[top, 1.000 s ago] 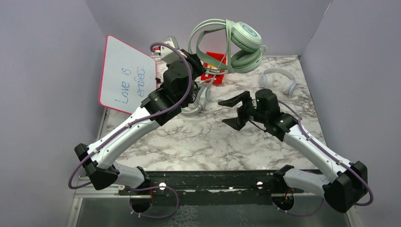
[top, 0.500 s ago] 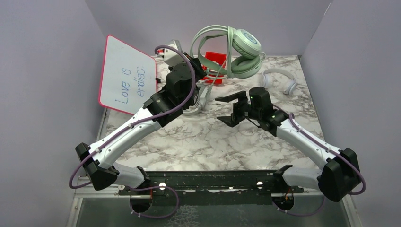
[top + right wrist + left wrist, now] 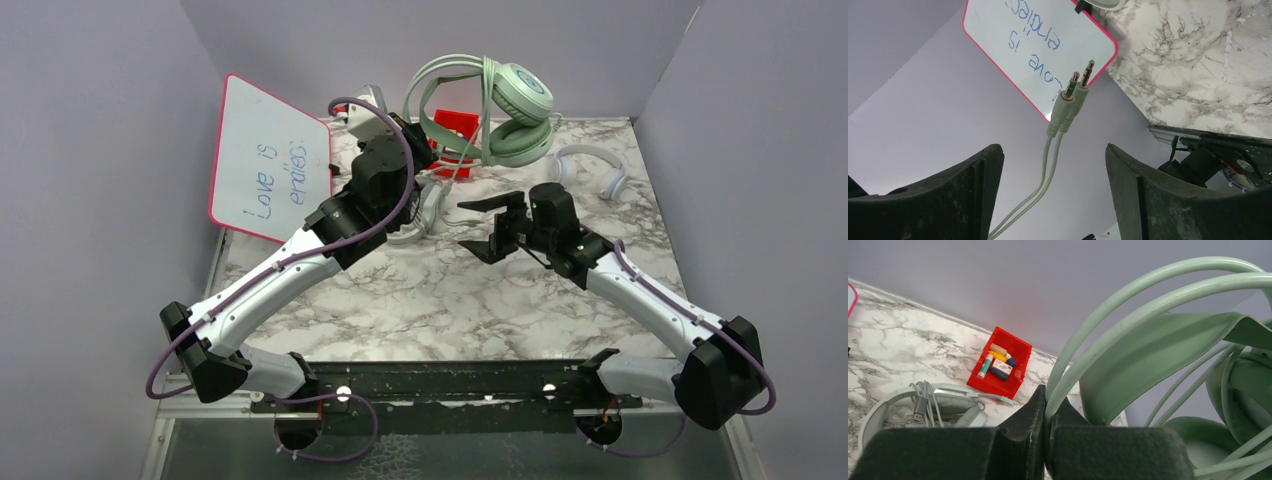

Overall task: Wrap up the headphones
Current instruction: Wrap the headphones cable around the headphones.

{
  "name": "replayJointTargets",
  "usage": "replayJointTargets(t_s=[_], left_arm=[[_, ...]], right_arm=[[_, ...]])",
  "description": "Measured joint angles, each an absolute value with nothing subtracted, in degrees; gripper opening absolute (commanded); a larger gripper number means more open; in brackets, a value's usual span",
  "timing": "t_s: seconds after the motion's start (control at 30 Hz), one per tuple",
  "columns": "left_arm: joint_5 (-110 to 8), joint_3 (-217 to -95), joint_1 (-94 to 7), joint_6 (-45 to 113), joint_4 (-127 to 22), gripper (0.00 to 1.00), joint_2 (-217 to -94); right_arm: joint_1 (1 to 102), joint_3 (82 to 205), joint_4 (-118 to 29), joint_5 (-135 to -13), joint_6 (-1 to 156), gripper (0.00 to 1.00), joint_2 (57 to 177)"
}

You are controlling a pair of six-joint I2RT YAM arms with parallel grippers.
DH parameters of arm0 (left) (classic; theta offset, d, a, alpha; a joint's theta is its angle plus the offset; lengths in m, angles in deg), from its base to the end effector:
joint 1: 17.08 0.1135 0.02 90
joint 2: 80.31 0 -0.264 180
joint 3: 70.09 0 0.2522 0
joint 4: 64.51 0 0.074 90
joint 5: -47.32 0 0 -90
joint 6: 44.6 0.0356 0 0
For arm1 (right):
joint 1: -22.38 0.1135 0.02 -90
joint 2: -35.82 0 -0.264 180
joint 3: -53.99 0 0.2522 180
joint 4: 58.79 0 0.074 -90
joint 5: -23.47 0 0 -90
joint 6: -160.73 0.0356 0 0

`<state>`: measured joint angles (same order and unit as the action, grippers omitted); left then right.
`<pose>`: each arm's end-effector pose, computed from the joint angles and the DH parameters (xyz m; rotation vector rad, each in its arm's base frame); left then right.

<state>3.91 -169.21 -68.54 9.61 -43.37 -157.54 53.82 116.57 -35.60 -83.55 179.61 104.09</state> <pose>0.2035 -0.2139 0.4663 -0.4311 1.5302 -0.5644 0.2231 0.1486 0.2816 1.4428 2.1657 1.5714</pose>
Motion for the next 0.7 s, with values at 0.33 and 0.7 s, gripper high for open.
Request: replayJointTargets(t_s=[0.33, 0.7], left_arm=[[3.1, -169.2, -68.5, 9.5, -43.4, 0.0, -157.4], [2.7, -169.2, -68.5, 10.2, -42.7, 0.0, -154.9]], right_arm=[[54.9, 117.2, -38.2, -83.6, 183.0, 0.56, 107.5], [55.7, 108.8, -44.6, -81.0, 185.7, 0.0, 102.5]])
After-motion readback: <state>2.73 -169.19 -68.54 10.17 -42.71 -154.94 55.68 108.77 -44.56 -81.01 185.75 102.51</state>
